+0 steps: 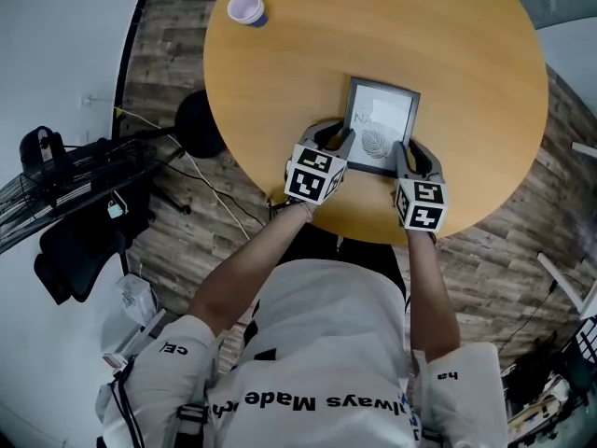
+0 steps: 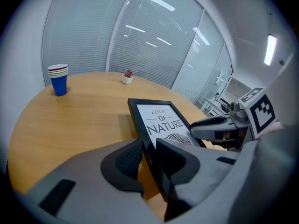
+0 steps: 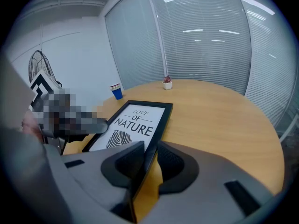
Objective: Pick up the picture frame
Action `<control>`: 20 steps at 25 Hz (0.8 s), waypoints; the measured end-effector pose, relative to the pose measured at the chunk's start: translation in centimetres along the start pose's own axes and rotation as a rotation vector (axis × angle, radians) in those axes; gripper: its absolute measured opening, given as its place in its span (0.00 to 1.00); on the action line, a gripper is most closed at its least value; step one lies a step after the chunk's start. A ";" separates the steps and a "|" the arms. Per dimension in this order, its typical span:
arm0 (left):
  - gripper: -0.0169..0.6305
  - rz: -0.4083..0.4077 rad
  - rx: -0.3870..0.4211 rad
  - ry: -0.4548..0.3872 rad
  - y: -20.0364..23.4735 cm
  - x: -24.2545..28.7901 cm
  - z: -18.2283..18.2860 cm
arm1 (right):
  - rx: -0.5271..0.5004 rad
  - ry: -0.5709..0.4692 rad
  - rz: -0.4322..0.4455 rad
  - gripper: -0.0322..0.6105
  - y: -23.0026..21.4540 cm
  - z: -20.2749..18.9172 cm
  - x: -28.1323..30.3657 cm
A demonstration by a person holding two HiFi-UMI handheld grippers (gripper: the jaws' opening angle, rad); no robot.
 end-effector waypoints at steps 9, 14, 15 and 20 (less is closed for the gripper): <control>0.19 -0.001 0.018 -0.039 -1.3 -1.8 1.0 | -0.004 -0.045 -0.006 0.21 0.2 1.3 -2.4; 0.19 0.002 0.035 -0.062 -2.2 -2.5 2.0 | -0.006 -0.072 -0.014 0.21 -0.1 2.3 -3.7; 0.19 0.002 0.039 -0.066 -2.4 -2.7 2.2 | -0.007 -0.077 -0.016 0.21 -0.1 2.5 -4.0; 0.19 0.006 0.045 -0.089 -2.9 -3.6 3.2 | -0.010 -0.099 -0.022 0.21 -0.1 3.6 -5.0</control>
Point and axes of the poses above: the fingertips, and each gripper's own axes: x forward along the fingers, y to its left, z out of its top, the point moved 7 cm from there along -x, backward along the fingers, and after that the axes turned 14 degrees about -z, right-handed, at the moved point
